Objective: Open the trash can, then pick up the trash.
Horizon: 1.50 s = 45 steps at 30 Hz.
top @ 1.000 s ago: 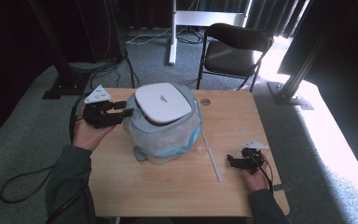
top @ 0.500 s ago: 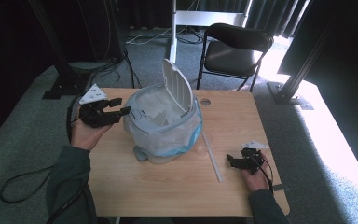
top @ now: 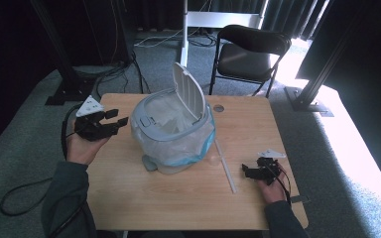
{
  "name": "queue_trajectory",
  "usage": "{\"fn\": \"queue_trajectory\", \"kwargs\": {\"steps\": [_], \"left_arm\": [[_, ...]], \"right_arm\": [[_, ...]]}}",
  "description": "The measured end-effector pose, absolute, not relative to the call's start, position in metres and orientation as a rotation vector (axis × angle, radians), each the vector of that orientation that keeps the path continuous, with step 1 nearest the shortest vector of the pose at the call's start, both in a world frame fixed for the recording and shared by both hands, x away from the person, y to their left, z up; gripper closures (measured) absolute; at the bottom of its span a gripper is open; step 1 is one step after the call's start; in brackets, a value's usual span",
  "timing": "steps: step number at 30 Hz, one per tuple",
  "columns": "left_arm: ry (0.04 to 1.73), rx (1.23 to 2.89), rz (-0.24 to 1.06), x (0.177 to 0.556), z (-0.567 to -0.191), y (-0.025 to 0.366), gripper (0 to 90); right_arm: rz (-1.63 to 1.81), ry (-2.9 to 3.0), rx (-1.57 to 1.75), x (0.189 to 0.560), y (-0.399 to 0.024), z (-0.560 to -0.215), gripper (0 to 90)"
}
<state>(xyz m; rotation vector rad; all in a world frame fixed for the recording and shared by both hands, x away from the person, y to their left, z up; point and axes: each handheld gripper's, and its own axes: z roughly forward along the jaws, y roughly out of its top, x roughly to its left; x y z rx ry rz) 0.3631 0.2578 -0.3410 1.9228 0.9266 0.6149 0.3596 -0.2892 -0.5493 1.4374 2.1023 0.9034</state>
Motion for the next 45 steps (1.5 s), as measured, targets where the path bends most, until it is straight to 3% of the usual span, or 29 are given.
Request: {"fn": "queue_trajectory", "kwargs": {"steps": [27, 30, 36, 45], "left_arm": [[1.056, 1.920, 0.630, 0.352, -0.412, 0.269, 45.9], [1.071, 1.930, 0.622, 0.351, -0.423, 0.269, 45.9], [1.079, 1.939, 0.587, 0.350, -0.441, 0.264, 45.6], [1.095, 1.962, 0.557, 0.351, -0.466, 0.254, 45.6]], "right_arm": [[0.905, 2.106, 1.434, 0.359, -0.289, -0.549, 11.7], [0.910, 2.107, 1.428, 0.358, -0.289, -0.549, 16.2], [0.902, 2.104, 1.442, 0.354, -0.289, -0.544, 36.3], [0.950, 2.149, 1.412, 0.350, -0.279, -0.535, 45.1]]}}
